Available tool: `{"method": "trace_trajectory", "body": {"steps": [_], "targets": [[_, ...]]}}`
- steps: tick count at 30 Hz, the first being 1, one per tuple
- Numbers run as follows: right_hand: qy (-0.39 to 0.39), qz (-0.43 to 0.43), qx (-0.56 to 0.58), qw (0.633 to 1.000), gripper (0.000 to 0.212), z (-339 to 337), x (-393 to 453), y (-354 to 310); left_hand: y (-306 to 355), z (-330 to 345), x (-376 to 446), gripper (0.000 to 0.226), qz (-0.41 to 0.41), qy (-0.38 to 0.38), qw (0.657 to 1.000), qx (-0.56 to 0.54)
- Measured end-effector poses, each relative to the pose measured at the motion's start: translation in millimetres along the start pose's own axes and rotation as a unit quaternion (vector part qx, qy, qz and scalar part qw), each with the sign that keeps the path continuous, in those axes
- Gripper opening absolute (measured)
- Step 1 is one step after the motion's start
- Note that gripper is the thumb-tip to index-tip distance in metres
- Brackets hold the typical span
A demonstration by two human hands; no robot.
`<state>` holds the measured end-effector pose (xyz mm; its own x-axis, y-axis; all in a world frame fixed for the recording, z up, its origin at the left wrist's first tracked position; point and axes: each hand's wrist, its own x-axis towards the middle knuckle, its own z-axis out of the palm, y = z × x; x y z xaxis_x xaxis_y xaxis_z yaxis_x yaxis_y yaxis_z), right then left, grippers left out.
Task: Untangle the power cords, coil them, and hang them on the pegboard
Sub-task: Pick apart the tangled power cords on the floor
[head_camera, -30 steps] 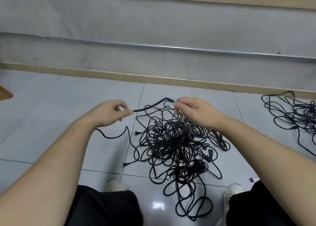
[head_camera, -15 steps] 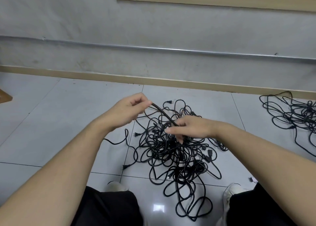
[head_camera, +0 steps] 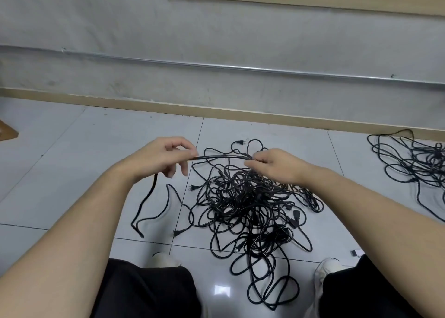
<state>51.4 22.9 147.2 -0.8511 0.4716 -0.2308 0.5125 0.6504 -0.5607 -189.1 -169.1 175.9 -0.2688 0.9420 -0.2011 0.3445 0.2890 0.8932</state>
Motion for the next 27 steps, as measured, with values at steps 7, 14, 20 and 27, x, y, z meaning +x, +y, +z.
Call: {"method": "trace_trajectory", "body": {"steps": [7, 14, 20, 27], "targets": [[0.010, -0.055, -0.009, 0.998, 0.046, -6, -8, -42, 18, 46, 11, 0.024, 0.039, -0.083, 0.989, 0.120], [-0.087, -0.016, 0.083, 0.993, 0.066, -11, -20, -19, 29, 36, 11, 0.018, 0.096, -0.047, 0.992, 0.060], [-0.122, 0.052, 0.090, 0.987, 0.061, -3, -18, 41, 5, -4, -1, 0.020, 0.043, 0.051, 0.997, 0.043], [0.021, 0.034, 0.179, 0.983, 0.052, -10, -7, 16, -13, 0, -2, 0.023, -0.057, -0.006, 0.997, 0.045]]}}
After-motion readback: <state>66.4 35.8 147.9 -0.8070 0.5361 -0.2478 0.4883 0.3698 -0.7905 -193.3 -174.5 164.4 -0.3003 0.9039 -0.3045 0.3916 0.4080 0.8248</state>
